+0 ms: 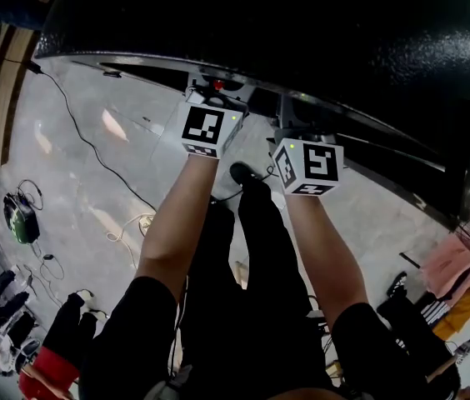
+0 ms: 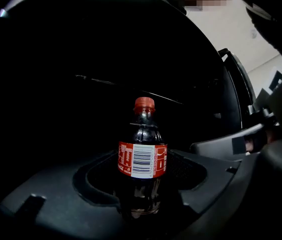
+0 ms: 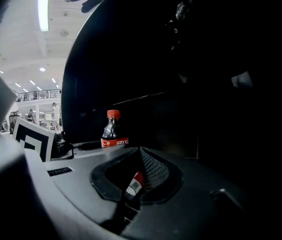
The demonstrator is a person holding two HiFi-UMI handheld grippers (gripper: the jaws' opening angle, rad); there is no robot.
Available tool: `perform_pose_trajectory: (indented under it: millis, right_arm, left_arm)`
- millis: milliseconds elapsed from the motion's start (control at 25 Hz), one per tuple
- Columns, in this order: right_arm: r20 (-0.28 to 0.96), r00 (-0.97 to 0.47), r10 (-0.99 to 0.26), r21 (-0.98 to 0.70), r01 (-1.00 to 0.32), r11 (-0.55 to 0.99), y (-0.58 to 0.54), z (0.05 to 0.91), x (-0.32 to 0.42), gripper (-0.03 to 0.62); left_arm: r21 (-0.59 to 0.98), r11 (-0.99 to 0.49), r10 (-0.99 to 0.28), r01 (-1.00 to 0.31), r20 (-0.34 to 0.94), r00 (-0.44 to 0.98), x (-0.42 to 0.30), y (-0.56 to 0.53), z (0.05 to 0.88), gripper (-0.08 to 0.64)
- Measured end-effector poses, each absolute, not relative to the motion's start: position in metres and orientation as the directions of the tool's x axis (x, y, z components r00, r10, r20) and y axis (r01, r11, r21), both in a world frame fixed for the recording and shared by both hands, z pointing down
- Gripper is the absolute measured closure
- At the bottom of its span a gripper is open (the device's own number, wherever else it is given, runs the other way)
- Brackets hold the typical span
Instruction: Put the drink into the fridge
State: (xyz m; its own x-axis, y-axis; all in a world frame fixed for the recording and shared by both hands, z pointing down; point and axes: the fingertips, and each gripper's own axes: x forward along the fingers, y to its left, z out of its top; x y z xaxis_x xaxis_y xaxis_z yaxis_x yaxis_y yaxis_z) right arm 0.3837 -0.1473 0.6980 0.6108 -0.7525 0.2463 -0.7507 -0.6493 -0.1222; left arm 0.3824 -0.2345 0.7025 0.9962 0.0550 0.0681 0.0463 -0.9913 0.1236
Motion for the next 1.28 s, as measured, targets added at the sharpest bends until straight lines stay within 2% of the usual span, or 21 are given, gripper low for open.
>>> perform_pose_trajectory:
  millis: [360,1280]
  right_arm:
    - [0.250,0.611,-0.751,-0.130,-0.747,-0.652,-0.148,0.703,0.395,0.569]
    - [0.241,0.593,-0.768,-0.147,-0.760,-0.633,-0.167,0.704,0.398,0.569]
  left_arm:
    - [0.070,-0.997,0.028,0.022,0.076,0.997,0.406,-0.245,0.708,0.250]
    - [0.113,-0.993,-0.010,-0.030,0.167,0.986,0.396,-0.254,0.742,0.249]
